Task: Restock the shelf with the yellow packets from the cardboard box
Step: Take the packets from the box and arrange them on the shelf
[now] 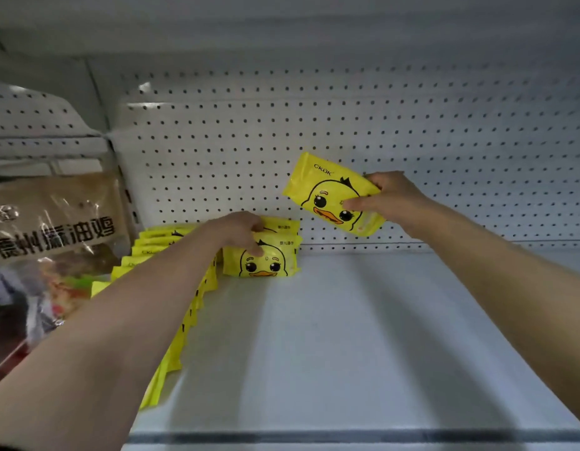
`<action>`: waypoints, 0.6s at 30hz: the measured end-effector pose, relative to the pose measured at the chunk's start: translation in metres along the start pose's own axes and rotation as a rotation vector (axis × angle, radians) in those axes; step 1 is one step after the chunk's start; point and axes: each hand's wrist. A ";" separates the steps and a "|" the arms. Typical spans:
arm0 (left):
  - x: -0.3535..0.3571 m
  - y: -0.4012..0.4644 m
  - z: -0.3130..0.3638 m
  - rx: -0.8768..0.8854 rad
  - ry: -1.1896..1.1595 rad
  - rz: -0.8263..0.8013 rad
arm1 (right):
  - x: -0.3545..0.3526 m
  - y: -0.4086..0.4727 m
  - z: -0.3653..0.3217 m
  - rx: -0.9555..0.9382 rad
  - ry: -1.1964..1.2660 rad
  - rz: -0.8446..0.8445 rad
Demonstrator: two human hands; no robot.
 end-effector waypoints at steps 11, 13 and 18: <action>0.020 0.004 -0.006 0.020 -0.007 0.234 | 0.020 0.010 -0.004 -0.018 -0.055 0.008; 0.023 0.001 -0.005 0.021 0.047 0.320 | 0.025 0.012 -0.003 -0.014 -0.060 0.003; 0.019 -0.004 -0.004 -0.022 0.162 0.414 | 0.038 0.015 0.000 -0.037 -0.134 -0.026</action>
Point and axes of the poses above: each hand's wrist, its own y-axis towards the middle knuckle, its own x-axis out of the palm, z = x × y, and after that the axes turned 15 degrees about z, right-handed
